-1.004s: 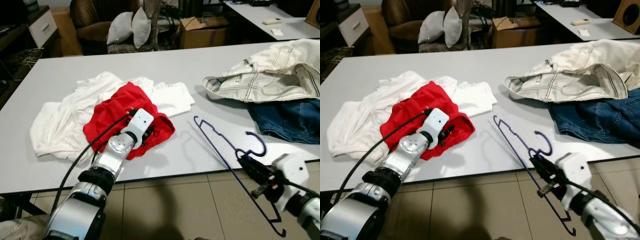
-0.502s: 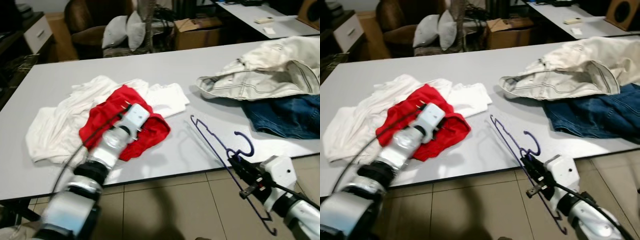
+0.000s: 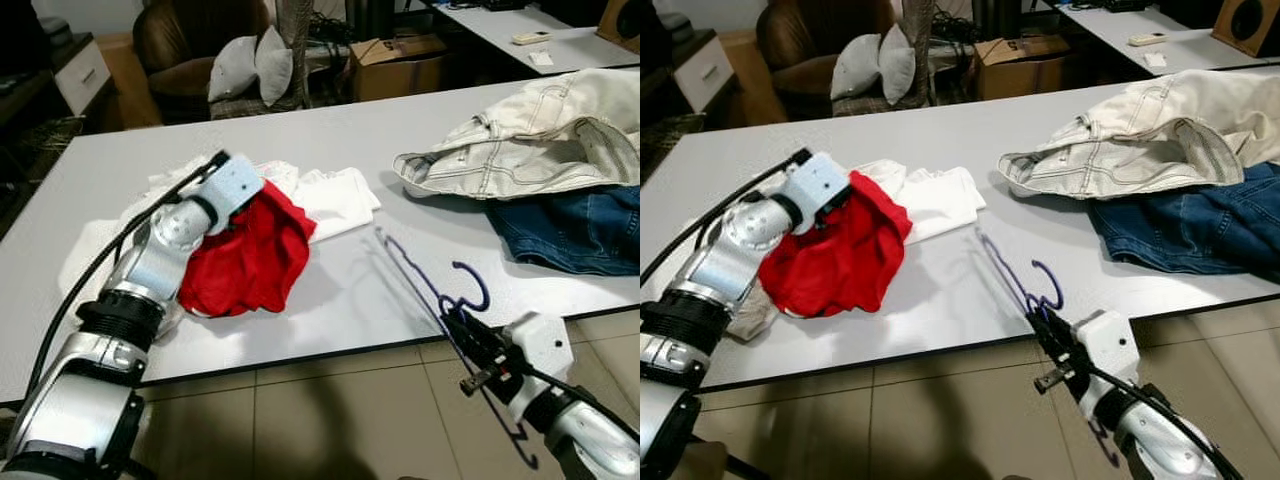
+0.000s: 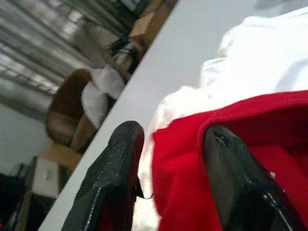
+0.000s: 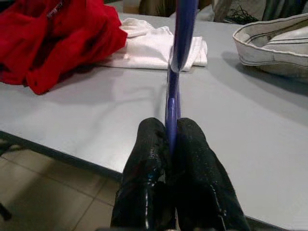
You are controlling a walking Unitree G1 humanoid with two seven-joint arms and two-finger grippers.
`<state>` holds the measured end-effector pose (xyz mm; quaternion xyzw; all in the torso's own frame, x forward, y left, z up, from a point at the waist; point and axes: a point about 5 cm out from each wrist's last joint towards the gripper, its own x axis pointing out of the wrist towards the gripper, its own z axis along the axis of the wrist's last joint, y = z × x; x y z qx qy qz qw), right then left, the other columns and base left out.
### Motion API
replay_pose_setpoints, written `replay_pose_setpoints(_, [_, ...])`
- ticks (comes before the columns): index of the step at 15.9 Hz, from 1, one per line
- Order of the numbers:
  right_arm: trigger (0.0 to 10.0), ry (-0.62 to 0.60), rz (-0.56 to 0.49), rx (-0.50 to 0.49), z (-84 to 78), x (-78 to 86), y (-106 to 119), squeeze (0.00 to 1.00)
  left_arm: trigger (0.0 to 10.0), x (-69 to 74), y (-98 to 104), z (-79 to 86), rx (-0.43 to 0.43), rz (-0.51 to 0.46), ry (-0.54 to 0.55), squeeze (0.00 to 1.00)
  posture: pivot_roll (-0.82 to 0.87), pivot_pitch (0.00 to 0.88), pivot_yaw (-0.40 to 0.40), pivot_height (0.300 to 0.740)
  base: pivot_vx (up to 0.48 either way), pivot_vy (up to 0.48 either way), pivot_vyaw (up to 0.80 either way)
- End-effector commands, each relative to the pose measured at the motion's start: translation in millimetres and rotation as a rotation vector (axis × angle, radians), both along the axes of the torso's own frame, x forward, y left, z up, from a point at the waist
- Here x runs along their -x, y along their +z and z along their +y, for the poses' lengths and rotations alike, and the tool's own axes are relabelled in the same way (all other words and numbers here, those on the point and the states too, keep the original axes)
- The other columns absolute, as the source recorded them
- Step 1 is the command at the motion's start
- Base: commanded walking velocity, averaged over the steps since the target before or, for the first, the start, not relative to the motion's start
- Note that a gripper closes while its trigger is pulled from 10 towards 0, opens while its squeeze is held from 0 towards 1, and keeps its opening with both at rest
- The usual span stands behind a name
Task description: Hang hanger
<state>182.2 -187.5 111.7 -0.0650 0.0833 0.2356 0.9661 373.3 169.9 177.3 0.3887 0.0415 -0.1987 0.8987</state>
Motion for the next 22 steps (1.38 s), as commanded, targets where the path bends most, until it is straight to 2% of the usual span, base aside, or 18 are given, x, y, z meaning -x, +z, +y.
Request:
replay_pose_setpoints(1, [10.0, -0.004, 0.068, -0.005, 3.2, 2.5, -14.1, 0.0, 10.0, 5.8, -11.6, -0.8, 0.004, 0.078, -0.018, 0.0, -0.19, 0.0, 0.143, 0.74, 0.0, 0.0, 0.0])
replay_pose_setpoints(2, [10.0, -0.008, 0.067, -0.01, 4.9, 2.5, -14.8, 0.0, 10.0, 11.9, -22.3, -5.2, 0.04, 0.147, -0.036, 0.0, -0.19, 0.0, 0.148, 0.74, 0.0, 0.0, 0.0])
replay_pose_setpoints(4, [10.0, -0.015, 0.067, -0.017, 7.2, 2.8, -17.7, 0.0, 10.0, 22.6, -41.6, -14.3, 0.052, 0.243, -0.066, 0.0, -0.19, 0.0, 0.16, 0.74, 0.0, 0.0, 0.0])
replay_pose_setpoints(8, [10.0, -0.025, 0.064, -0.019, 6.5, 3.5, -21.4, 0.0, 10.0, 35.3, -59.1, -18.4, 0.059, 0.348, -0.033, 0.0, -0.19, 0.0, 0.163, 0.74, 0.0, 0.0, 0.0])
replay_pose_setpoints(11, [10.0, -0.025, 0.061, -0.014, 5.2, 3.0, -22.5, 0.0, 10.0, 33.1, -63.0, -20.0, 0.16, 0.346, 0.081, 0.0, -0.19, 0.0, 0.158, 0.74, 0.0, 0.0, 0.0])
replay_pose_setpoints(15, [10.0, -0.021, 0.055, -0.01, 5.8, 3.0, -21.8, 0.0, 10.0, 28.2, -69.7, -11.9, 0.268, 0.345, 0.26, 0.0, -0.2, 0.0, 0.159, 0.74, 0.0, 0.0, 0.0])
replay_pose_setpoints(18, [10.0, -0.025, 0.052, -0.007, 5.0, 3.5, -20.5, 0.0, 10.0, 28.8, -73.5, -12.8, 0.292, 0.357, 0.285, 0.0, -0.2, 0.0, 0.162, 0.74, 0.0, 0.0, 0.0])
replay_pose_setpoints(19, [10.0, -0.026, 0.049, -0.005, 4.8, 3.6, -19.5, 0.0, 10.0, 29.7, -76.5, -18.2, 0.326, 0.373, 0.281, 0.0, -0.21, 0.0, 0.166, 0.74, 0.0, 0.0, 0.0])
replay_pose_setpoints(20, [10.0, -0.026, 0.046, -0.004, 4.3, 3.3, -18.6, 0.0, 9.0, 29.4, -75.9, -24.6, 0.375, 0.377, 0.273, 0.0, -0.21, 0.0, 0.166, 0.74, 0.0, 0.0, 0.0])
replay_pose_setpoints(21, [10.0, -0.027, 0.045, -0.004, 4.1, 3.2, -18.4, 0.0, 8.5, 29.2, -75.4, -26.9, 0.401, 0.382, 0.274, 0.0, -0.21, 0.0, 0.166, 0.74, 0.0, 0.0, 0.0])
replay_pose_setpoints(22, [10.0, -0.027, 0.043, -0.004, 4.0, 3.1, -18.2, 0.0, 7.8, 29.1, -74.2, -34.9, 0.463, 0.395, 0.27, 0.0, -0.22, 0.0, 0.167, 0.74, 0.0, 0.0, 0.0])
